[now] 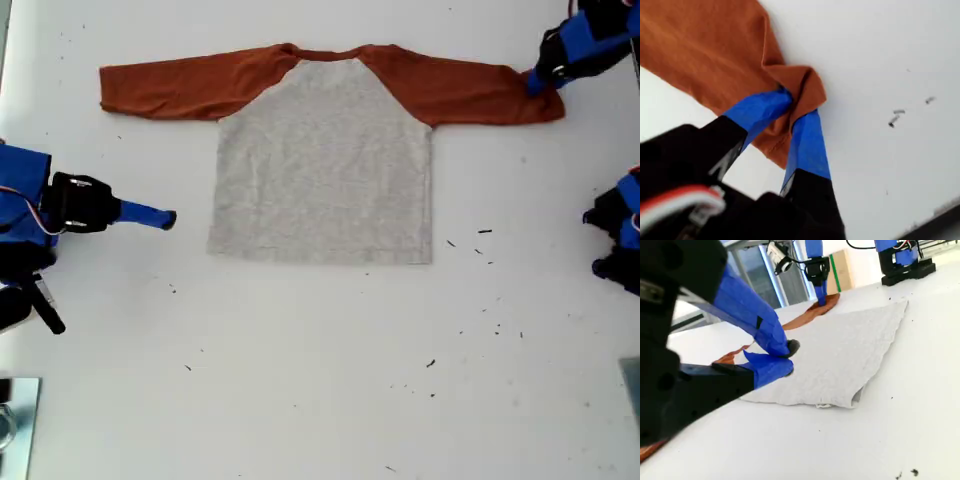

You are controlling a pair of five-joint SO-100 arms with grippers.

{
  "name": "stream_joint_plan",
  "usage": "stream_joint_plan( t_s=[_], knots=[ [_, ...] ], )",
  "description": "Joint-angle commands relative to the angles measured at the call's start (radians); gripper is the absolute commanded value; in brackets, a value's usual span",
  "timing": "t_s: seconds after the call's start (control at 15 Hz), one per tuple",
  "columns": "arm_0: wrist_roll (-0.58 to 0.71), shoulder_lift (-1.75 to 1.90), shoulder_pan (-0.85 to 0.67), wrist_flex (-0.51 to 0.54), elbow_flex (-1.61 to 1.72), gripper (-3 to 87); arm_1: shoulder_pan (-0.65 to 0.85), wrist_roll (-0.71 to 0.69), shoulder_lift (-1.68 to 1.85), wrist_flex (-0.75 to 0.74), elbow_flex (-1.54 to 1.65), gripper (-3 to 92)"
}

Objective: Fold t shirt

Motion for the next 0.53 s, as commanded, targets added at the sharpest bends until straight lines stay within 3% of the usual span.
stream_joint_plan(
  t_s=[0.0,0.13,0.27,0.47],
  knots=[
    [-0.012,0.006,0.025,0.000,0.009,-0.2,-0.058,-0.018,0.186,0.144,-0.114,3.2],
    [-0.012,0.006,0.043,0.000,0.009,-0.2,-0.212,0.074,0.287,0.270,-0.250,3.2],
    [-0.009,0.006,0.040,0.000,0.009,-0.2,-0.503,0.261,0.253,0.295,-0.426,3.2],
    [-0.012,0.006,0.043,0.000,0.009,-0.2,-0.931,0.463,-0.103,0.086,-0.736,4.0]
  ],
)
